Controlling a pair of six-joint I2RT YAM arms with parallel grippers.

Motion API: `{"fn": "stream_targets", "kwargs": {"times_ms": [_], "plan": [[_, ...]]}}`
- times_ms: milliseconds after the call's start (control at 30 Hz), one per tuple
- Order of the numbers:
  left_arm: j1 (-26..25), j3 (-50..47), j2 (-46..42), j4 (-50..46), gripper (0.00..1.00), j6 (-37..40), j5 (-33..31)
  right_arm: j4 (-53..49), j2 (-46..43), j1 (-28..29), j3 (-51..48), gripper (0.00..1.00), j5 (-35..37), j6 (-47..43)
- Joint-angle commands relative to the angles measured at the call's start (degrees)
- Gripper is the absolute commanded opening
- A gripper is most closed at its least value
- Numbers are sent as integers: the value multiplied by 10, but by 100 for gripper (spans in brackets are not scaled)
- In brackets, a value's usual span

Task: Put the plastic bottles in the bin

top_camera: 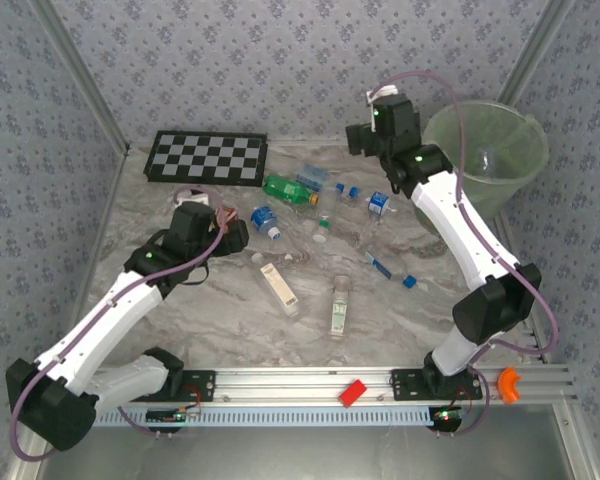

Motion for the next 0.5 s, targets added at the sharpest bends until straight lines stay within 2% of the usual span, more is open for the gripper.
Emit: {"fn": "stream_targets", "kwargs": {"times_ms": [0, 300, 467], "plan": [[2, -10, -37, -13, 100, -29, 20, -3, 0, 20, -16, 99, -52, 12], [3, -29, -116, -36, 100, -90, 81, -53, 26, 71, -21, 100, -144, 30], [1, -46, -170, -70, 100, -125, 86, -90, 58, 104, -11, 94, -173, 42]]}}
